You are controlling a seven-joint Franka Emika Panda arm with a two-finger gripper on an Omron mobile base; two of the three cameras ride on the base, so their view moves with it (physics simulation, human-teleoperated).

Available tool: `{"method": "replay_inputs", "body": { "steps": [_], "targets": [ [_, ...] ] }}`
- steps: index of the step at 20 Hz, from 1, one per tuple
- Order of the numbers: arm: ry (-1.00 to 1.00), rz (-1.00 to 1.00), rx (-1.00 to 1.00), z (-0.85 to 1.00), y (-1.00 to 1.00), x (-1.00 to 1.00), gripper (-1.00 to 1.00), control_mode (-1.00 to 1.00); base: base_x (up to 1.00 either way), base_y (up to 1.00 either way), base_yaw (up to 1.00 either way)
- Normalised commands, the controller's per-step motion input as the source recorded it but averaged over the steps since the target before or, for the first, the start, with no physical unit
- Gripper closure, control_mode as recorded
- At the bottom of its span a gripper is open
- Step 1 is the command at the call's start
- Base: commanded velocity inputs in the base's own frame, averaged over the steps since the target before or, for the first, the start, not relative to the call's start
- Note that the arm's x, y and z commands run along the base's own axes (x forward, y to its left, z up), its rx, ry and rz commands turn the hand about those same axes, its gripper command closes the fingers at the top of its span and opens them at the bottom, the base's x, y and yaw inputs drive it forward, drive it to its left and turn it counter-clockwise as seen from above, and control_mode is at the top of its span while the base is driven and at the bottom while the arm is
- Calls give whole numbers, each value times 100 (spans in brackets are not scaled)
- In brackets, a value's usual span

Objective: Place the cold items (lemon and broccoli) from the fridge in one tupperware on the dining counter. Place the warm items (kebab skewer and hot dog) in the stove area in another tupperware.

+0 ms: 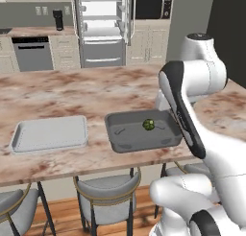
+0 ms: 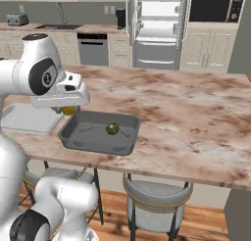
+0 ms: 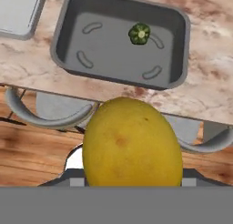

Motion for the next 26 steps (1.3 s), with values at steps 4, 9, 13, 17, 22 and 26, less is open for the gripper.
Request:
{"method": "replay_inputs", "body": {
  "steps": [4,9,13,17,22,26],
  "targets": [
    [36,17,1,-70,0,40,100,-100,0,0,0],
    [28,13,3,-53,1,46,100,-100,0,0,0],
    [8,1,2,-37,22,51,100,-100,0,0,0],
    [0,0,0,-27,37,47,100,-100,0,0,0],
    [0,-5,0,-29,26,30,100,-100,0,0,0],
    [0,-12,0,-30,7,22,100,-100,0,0,0]
  ]
}}
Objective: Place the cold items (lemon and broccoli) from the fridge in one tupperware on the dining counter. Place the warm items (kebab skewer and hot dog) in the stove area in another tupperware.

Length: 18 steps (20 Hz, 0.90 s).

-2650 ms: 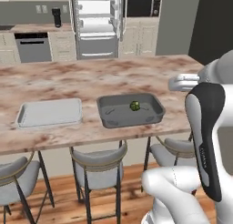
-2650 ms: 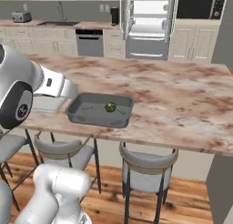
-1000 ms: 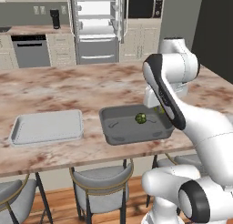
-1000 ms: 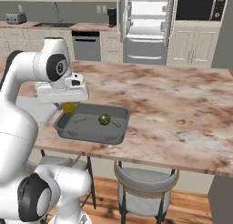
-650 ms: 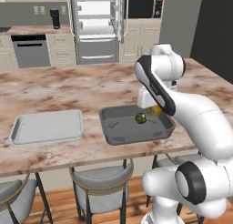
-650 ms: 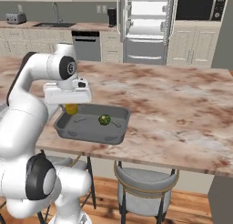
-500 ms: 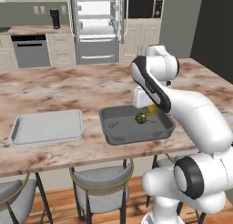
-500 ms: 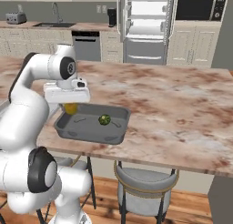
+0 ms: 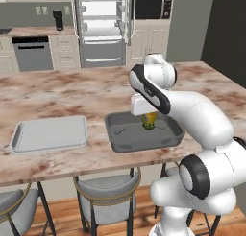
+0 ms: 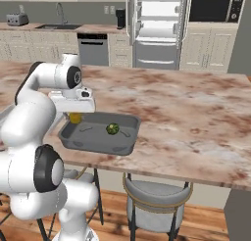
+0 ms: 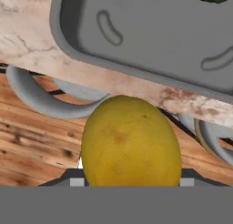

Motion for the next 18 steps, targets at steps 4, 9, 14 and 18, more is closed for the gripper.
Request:
{"method": "replay_inputs", "body": {
  "steps": [4,9,14,18],
  "targets": [
    [0,-12,0,-33,2,22,100,-100,0,0,0],
    [0,-11,0,-40,12,24,100,-100,0,0,0],
    [0,-9,0,-46,21,26,100,-100,0,0,0],
    [0,-7,0,-39,17,29,100,-100,0,0,0]
  ]
}}
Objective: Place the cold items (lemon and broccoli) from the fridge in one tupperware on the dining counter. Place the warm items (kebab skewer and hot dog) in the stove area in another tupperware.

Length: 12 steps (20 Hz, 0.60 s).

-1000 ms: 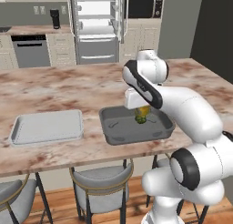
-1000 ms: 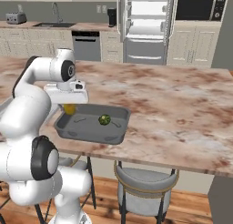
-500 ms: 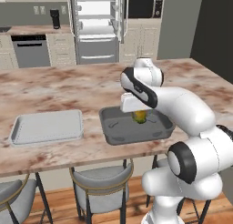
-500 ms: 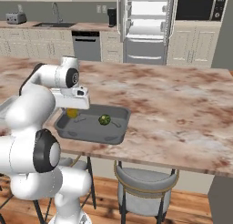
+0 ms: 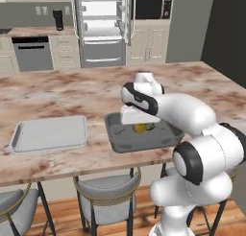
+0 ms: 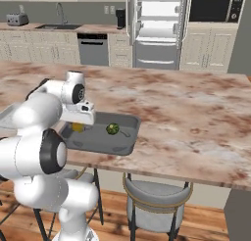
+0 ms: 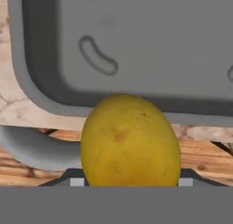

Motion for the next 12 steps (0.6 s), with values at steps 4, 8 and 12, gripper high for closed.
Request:
{"method": "replay_inputs", "body": {
  "steps": [4,8,12],
  "targets": [
    [0,-3,0,-35,4,46,100,-100,0,0,0],
    [0,-3,-4,-36,2,52,100,-100,0,0,0],
    [1,-3,-4,-32,0,53,100,-100,0,0,0]
  ]
}}
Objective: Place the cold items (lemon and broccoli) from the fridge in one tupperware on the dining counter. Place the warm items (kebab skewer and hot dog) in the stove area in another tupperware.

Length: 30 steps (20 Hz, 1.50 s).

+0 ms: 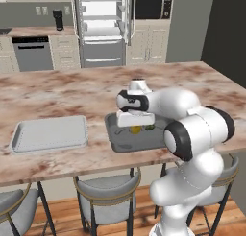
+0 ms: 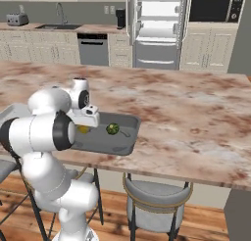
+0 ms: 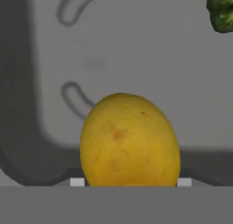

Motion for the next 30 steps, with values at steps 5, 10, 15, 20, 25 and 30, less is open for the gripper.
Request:
{"method": "replay_inputs", "body": {
  "steps": [5,10,15,20,25,30],
  "targets": [
    [2,-4,-3,-26,2,54,100,-100,0,0,0],
    [7,-2,-4,-27,2,44,100,-100,0,0,0],
    [9,0,-7,-33,0,31,100,-100,0,0,0],
    [6,0,-2,-32,0,28,100,-100,0,0,0],
    [0,0,0,-32,0,14,100,-100,0,0,0],
    [-6,0,0,-31,0,1,-100,-100,0,0,0]
  ]
}}
